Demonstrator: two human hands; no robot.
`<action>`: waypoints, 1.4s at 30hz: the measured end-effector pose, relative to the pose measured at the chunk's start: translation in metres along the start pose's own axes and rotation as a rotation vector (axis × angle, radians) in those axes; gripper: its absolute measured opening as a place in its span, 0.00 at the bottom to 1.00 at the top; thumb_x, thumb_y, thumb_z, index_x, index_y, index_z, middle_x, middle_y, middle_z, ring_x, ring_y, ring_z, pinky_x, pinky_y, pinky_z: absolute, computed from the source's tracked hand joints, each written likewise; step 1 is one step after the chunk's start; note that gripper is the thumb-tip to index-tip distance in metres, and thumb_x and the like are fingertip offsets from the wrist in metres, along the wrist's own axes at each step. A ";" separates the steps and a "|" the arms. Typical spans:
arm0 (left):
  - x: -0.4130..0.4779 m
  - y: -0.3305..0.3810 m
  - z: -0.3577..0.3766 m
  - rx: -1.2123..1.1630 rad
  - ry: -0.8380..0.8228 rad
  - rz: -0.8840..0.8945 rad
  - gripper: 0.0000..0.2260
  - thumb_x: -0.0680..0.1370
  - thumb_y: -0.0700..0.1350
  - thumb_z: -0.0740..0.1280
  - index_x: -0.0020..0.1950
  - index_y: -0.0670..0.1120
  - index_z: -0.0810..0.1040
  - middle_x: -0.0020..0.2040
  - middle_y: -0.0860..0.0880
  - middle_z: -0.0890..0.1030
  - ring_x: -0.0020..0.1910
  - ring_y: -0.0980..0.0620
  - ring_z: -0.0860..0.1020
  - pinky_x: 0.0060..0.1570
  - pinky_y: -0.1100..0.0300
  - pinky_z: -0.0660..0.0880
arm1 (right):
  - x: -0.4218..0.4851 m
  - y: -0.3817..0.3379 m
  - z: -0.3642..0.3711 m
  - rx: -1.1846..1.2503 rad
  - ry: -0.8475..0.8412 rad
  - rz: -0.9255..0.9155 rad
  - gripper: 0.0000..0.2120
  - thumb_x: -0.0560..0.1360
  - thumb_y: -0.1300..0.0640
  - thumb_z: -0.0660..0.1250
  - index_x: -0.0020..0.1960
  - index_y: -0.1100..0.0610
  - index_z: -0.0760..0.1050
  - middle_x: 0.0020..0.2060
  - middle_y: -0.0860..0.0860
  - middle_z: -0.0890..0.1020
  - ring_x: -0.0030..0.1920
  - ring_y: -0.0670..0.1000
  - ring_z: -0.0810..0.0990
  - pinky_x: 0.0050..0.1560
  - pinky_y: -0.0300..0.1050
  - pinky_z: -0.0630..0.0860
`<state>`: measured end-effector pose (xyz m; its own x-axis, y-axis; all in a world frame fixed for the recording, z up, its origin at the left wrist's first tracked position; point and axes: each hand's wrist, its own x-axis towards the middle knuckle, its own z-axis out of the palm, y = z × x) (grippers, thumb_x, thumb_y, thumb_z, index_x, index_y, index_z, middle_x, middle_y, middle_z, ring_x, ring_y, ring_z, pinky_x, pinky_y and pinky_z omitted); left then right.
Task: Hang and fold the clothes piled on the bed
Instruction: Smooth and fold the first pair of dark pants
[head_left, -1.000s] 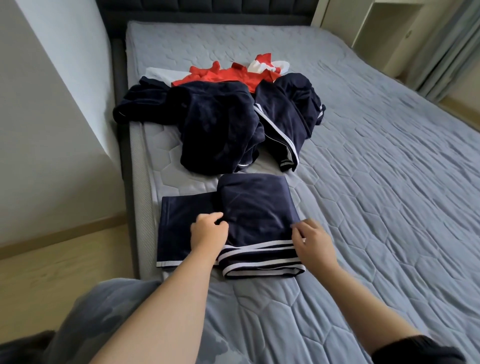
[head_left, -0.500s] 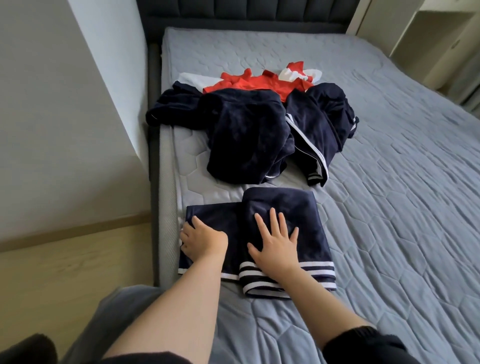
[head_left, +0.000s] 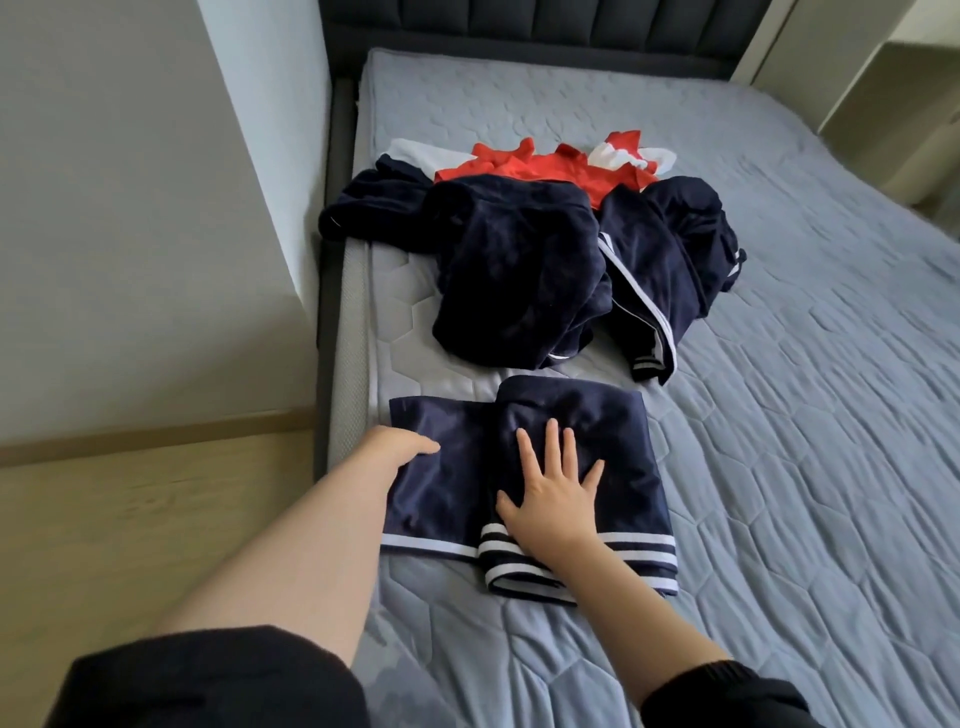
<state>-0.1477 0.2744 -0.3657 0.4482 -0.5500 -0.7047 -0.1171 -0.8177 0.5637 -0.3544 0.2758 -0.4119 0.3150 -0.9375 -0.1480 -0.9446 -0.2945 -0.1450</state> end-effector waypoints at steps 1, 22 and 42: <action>-0.001 0.000 -0.002 0.001 -0.045 -0.012 0.31 0.71 0.45 0.75 0.69 0.36 0.69 0.69 0.39 0.70 0.67 0.40 0.70 0.61 0.52 0.68 | 0.000 -0.003 -0.003 -0.030 0.031 -0.055 0.38 0.74 0.37 0.52 0.78 0.47 0.42 0.77 0.52 0.37 0.75 0.54 0.32 0.70 0.67 0.35; -0.004 0.002 0.000 -0.062 0.113 0.075 0.29 0.74 0.47 0.73 0.70 0.39 0.68 0.64 0.42 0.74 0.60 0.40 0.74 0.47 0.56 0.68 | 0.019 0.013 -0.003 -0.194 -0.079 -0.077 0.33 0.77 0.50 0.51 0.78 0.56 0.44 0.78 0.51 0.45 0.77 0.49 0.38 0.71 0.60 0.32; -0.040 0.021 0.007 -0.005 -0.254 0.282 0.30 0.74 0.55 0.70 0.69 0.40 0.66 0.64 0.44 0.74 0.61 0.46 0.73 0.55 0.54 0.69 | -0.003 0.090 -0.048 0.559 0.127 0.667 0.30 0.75 0.46 0.62 0.72 0.59 0.61 0.70 0.60 0.67 0.68 0.62 0.66 0.67 0.60 0.64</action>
<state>-0.1742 0.2780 -0.3292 0.1648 -0.7786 -0.6054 -0.2003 -0.6275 0.7524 -0.4452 0.2432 -0.3779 -0.3303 -0.9052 -0.2675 -0.7344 0.4245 -0.5296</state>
